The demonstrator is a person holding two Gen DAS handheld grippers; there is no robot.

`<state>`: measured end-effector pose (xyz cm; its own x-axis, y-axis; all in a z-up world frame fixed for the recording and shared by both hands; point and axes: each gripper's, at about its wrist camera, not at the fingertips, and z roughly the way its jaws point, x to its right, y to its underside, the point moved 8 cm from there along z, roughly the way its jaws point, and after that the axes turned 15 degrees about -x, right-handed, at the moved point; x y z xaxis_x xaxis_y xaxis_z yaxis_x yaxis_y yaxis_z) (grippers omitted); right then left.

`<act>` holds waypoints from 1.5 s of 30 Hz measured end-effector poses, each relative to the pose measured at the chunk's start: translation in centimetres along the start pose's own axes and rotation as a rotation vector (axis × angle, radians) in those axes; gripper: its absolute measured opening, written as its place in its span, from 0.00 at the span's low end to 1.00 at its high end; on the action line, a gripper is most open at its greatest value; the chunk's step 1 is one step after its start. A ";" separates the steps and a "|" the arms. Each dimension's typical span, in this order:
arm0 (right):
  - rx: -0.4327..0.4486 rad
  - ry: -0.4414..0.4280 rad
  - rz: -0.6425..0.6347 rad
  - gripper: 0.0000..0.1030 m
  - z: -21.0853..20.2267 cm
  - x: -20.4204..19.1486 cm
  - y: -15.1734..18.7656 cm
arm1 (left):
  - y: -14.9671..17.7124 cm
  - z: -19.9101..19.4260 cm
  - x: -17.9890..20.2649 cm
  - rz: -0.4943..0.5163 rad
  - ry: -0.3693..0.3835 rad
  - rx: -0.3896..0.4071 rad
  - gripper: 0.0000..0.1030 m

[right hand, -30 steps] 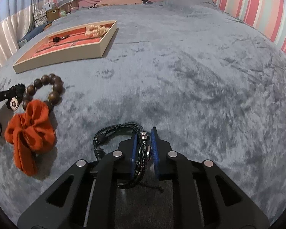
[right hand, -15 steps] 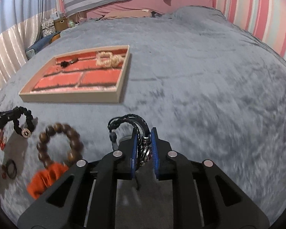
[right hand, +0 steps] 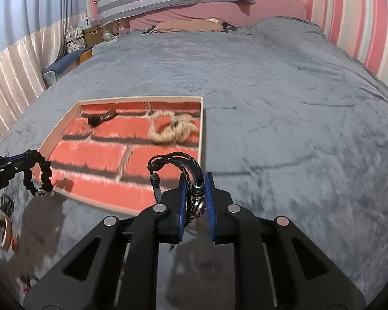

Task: Organize jewelry
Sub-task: 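Carry both bracelets into the tray and open both tools to release, then withdraw both tools and move toward the watch and wooden bead bracelet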

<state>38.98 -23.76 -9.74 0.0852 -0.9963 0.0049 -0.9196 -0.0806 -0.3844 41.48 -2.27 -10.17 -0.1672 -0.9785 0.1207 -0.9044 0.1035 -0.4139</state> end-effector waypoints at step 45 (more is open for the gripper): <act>-0.032 0.030 -0.073 0.83 -1.8 -0.7 -4.8 | -2.3 -2.9 -4.6 -0.054 -0.108 -0.020 0.66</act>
<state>42.61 -22.76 -6.23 0.1413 -0.9882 0.0592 -0.9232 -0.1531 -0.3525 43.14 2.55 -7.14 -0.0755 -0.9962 0.0441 -0.9187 0.0523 -0.3914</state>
